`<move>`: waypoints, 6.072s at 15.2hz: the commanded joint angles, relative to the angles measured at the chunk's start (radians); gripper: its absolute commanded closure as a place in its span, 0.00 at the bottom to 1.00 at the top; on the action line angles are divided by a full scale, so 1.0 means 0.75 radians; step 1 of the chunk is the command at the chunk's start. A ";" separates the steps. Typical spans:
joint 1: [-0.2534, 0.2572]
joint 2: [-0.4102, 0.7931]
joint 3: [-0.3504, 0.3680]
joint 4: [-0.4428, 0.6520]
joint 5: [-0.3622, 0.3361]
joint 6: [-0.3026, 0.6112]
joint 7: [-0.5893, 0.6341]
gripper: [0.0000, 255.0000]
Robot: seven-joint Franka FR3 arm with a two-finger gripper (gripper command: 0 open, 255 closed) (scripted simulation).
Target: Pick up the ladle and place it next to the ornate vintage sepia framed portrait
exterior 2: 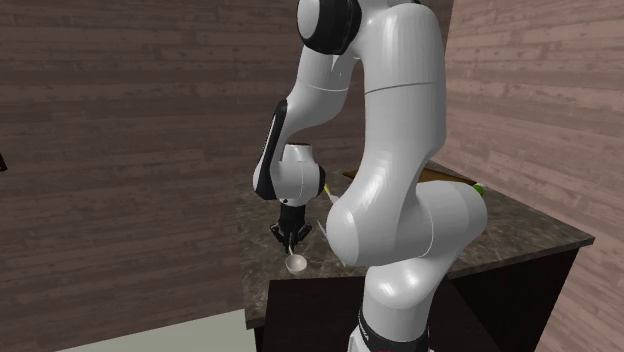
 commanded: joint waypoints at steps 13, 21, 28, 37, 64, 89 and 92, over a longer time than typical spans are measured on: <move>-0.001 -0.242 -0.005 -0.024 -0.015 -0.218 0.035 1.00; -0.005 -0.400 -0.008 -0.014 -0.027 -0.385 0.058 1.00; -0.039 -0.411 -0.042 0.079 -0.061 -0.494 0.031 1.00; -0.150 -0.101 -0.149 0.494 -0.138 -0.620 -0.116 1.00; -0.308 0.707 -0.233 1.592 -0.176 -0.935 -0.305 1.00; -0.311 0.798 -0.231 1.604 -0.172 -0.857 -0.317 0.00; -0.317 0.726 -0.234 1.613 -0.176 -0.937 -0.315 0.00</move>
